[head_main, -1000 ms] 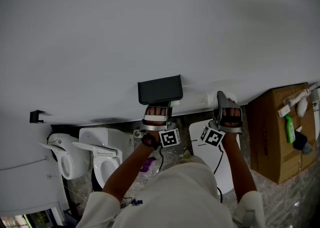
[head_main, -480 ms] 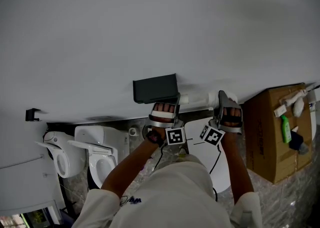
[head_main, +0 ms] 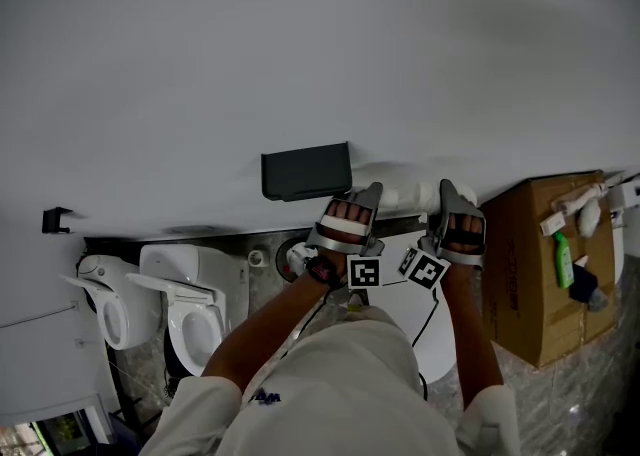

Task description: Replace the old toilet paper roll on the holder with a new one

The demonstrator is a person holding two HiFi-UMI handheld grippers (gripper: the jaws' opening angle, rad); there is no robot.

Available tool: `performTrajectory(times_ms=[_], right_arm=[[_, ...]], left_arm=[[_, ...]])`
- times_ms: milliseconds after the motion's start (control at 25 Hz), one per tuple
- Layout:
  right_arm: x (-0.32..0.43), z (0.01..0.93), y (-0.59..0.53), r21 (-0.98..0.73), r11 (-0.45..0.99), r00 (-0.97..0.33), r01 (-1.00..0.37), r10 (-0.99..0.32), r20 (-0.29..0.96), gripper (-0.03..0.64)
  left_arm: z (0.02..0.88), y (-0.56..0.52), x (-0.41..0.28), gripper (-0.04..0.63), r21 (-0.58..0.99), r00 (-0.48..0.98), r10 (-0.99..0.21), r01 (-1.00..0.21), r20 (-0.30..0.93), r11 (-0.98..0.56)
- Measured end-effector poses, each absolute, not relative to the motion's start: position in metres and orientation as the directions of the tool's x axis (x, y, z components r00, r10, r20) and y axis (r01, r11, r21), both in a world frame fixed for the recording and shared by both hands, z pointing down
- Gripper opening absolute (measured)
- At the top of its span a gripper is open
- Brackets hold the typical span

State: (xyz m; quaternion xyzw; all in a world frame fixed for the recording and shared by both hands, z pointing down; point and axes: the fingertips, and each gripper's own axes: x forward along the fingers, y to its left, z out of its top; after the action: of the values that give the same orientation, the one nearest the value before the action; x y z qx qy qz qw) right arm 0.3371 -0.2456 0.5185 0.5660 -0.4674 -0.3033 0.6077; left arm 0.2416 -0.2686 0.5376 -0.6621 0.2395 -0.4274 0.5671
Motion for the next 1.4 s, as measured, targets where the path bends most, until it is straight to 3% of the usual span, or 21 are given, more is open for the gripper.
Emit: performTrajectory(times_ms=[600,1400], right_arm=[[0.328,0.519,-0.254,0.971,0.178,0.367,-0.156,-0.902,0.225,0.293],[0.255,0.534,-0.296,0.967,0.222,0.235,-0.121,-0.941,0.245,0.293]], left_arm=[[0.550,-0.255,0.229,0.196,-0.945,0.500,-0.802,0.158,0.326,-0.286],[0.552,-0.271,0.128,0.196,-0.934,0.333,-0.879,0.010,0.340,-0.357]])
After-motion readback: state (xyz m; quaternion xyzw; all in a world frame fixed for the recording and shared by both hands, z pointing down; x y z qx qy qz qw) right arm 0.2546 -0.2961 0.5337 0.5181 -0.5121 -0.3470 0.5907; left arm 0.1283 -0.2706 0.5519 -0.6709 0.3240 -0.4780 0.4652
